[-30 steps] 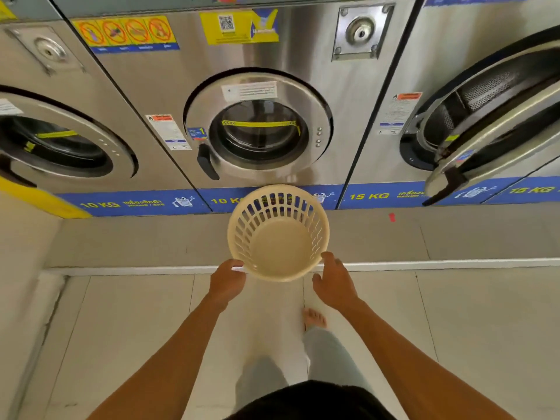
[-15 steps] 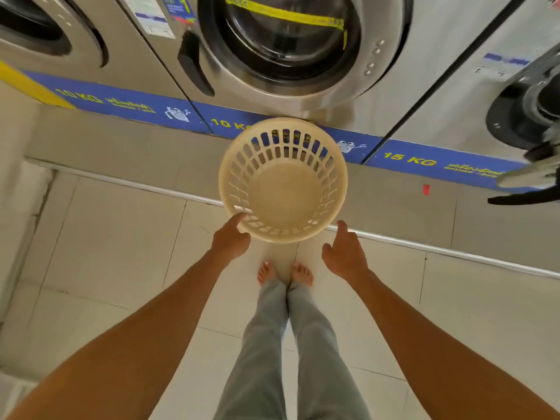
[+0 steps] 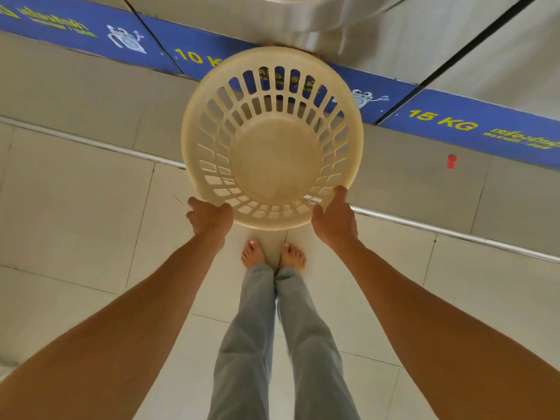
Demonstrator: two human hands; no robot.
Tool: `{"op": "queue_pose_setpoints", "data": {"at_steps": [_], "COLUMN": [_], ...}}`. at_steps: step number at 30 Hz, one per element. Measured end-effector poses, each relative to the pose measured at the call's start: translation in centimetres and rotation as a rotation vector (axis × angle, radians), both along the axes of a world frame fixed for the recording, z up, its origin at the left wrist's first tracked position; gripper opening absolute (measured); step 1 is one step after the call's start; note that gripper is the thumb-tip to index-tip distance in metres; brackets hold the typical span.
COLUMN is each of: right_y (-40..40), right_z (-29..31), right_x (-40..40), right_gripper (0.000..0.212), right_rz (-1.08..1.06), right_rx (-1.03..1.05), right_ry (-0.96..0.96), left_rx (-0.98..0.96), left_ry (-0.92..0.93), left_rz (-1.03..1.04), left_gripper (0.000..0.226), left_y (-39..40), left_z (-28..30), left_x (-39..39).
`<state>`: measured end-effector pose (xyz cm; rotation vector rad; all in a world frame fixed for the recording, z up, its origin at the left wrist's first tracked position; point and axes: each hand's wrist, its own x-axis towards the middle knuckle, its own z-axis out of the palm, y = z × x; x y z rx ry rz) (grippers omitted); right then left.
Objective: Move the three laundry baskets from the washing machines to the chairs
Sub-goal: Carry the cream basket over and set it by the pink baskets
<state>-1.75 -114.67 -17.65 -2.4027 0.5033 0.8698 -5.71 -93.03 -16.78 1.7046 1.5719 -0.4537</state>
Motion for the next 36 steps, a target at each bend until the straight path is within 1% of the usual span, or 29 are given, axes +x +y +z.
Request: {"op": "queue_pose_setpoints", "data": {"at_steps": [1,3,7,9,10,13,15,18,19,22,24,27,30,33,36], "right_y": [0.2,0.7,1.2,1.5,1.6,2.3,2.8,3.4,3.4,3.5,3.8,4.2,4.7,5.2,6.0], "right_z": [-0.5,-1.4,-2.7,-3.1,-3.3,-2.8,-2.0,0.0,0.7,3.1,5.0,7.8,11.1,14.9,18.6], "right_x": [0.1,0.3,0.1,0.1,0.1,0.2,0.0,0.1,0.2,0.1,-0.5,-2.2,-5.0,-7.9,-10.1], "right_gripper": [0.051,0.055,0.067,0.073,0.075,0.079,0.08,0.083,0.079,0.046,0.038,0.034,0.037,0.037,0.038], "right_rz": [-0.06,-0.167,-0.258,-0.291,-0.314,-0.412,-0.478,-0.608,-0.644,-0.667,-0.66,-0.62,-0.589,-0.552,-0.457], "right_rx": [0.021,0.052,0.068,0.07,0.074,0.092,0.1,0.079,0.075,0.061,0.064,0.071,0.092,0.134,0.163], "right_ry": [-0.023,-0.068,-0.134,-0.155,-0.169,-0.192,-0.221,-0.206,-0.175,-0.111,-0.091,-0.067,-0.048,-0.02,0.018], "left_rx": [-0.01,-0.088,-0.219,-0.233,-0.251,-0.287,-0.255,-0.281,-0.296,-0.335,-0.352,-0.359,-0.385,-0.418,-0.387], "left_ry": [0.015,0.037,-0.011,-0.034,-0.052,-0.148,-0.218,-0.243,-0.238,-0.199,-0.152,-0.109,-0.062,-0.076,-0.088], "left_rz": [0.07,0.146,0.267,0.278,0.283,0.436,0.523,0.601,0.617,0.557,0.5,0.49,0.504,0.557,0.655], "left_gripper": [0.057,0.057,0.056,0.066,0.066,0.041,0.044,0.044,0.044,0.044,0.042,0.042,0.045,0.046,0.046], "left_y": [-0.1,-0.4,-0.5,0.0,0.2,0.3,0.3,0.3,0.5,1.3,1.9,2.3,2.5,2.8,3.1], "left_z": [-0.6,-2.0,-4.2,-5.6,-6.2,-6.0,-5.2,-3.1,-2.2,0.8,2.9,6.5,10.4,14.6,18.2], "left_x": [0.2,0.6,1.2,1.1,0.9,0.7,0.8,1.0,1.0,0.2,-0.7,-3.0,-6.7,-10.6,-14.3]}}
